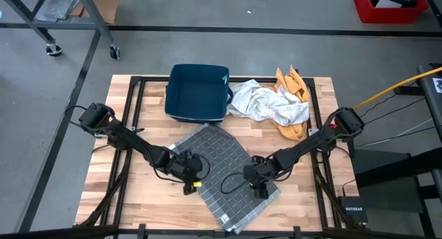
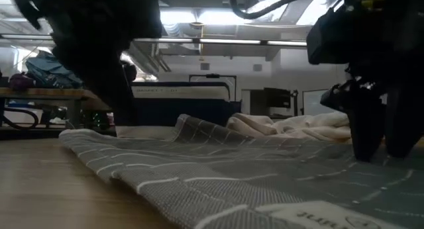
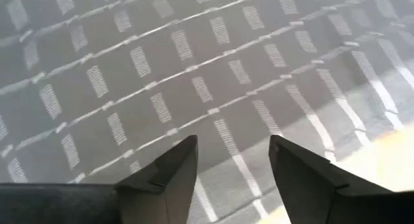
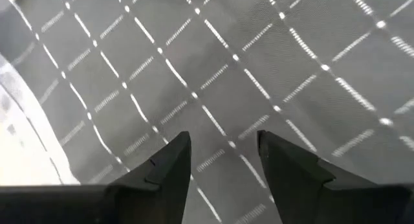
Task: Fold towel
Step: Fold the gray patterned towel
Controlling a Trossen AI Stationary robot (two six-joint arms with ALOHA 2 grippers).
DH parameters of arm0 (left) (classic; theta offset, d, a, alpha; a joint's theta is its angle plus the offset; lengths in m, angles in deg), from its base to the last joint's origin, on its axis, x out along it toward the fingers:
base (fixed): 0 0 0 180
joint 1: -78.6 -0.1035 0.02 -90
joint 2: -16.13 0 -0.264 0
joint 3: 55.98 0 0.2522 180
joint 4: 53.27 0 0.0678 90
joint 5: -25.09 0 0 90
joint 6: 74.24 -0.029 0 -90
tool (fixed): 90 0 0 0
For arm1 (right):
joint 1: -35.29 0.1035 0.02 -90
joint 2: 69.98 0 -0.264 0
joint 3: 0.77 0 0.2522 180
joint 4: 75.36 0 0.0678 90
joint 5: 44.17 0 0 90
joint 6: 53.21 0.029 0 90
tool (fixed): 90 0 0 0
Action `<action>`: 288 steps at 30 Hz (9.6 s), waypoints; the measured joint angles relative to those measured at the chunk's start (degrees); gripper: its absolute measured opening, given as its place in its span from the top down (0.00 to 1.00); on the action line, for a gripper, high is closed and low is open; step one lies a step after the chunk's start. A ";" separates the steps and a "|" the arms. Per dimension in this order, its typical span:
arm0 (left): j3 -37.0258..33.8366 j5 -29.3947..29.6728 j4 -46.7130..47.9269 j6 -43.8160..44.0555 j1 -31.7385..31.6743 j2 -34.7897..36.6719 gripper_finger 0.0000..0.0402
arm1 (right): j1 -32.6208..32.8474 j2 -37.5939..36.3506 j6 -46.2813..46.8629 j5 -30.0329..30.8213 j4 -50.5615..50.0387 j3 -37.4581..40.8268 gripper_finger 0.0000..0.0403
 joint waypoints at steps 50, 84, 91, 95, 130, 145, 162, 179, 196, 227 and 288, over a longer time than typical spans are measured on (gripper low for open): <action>16.72 7.22 -17.89 -32.90 13.78 -19.35 0.53 | 18.20 -10.68 1.87 8.12 -29.26 -0.02 0.54; 16.72 4.66 -17.85 -42.99 13.47 -23.50 0.53 | 18.13 -10.54 -8.40 12.63 -30.17 -0.04 0.54; 16.72 4.72 -18.03 -43.02 12.24 -23.52 0.53 | 18.13 -8.81 -16.79 12.60 -28.93 -0.04 0.54; 16.72 4.72 -18.07 -43.04 11.67 -23.52 0.53 | 18.13 -6.21 -20.75 12.57 -28.04 -0.02 0.54; 16.72 5.67 -23.16 -30.78 9.27 -26.76 0.82 | 18.08 -1.43 -24.99 14.90 -14.35 0.00 0.66; 16.61 6.45 -23.35 -4.94 11.11 -26.12 0.99 | 18.06 -1.43 -9.83 6.42 -12.47 0.00 0.96; 16.63 6.88 -21.31 -0.36 13.44 -25.68 0.99 | 18.06 -1.43 -8.32 5.23 -13.47 0.00 0.81; 16.78 7.15 -18.72 1.77 13.27 -25.49 1.00 | 18.11 -1.58 -28.40 13.25 -21.62 -0.13 0.58; 16.79 7.17 -18.11 4.94 12.02 -25.49 0.99 | 18.04 -1.47 -33.74 21.35 -24.63 -8.19 0.58; 16.72 7.08 -18.24 -0.03 11.80 -25.57 0.99 | 17.69 -1.47 25.79 1.39 -21.98 -7.75 0.58; 16.61 13.84 -36.11 11.51 17.36 -25.07 1.00 | 10.53 2.20 25.61 4.60 -33.58 -27.56 0.98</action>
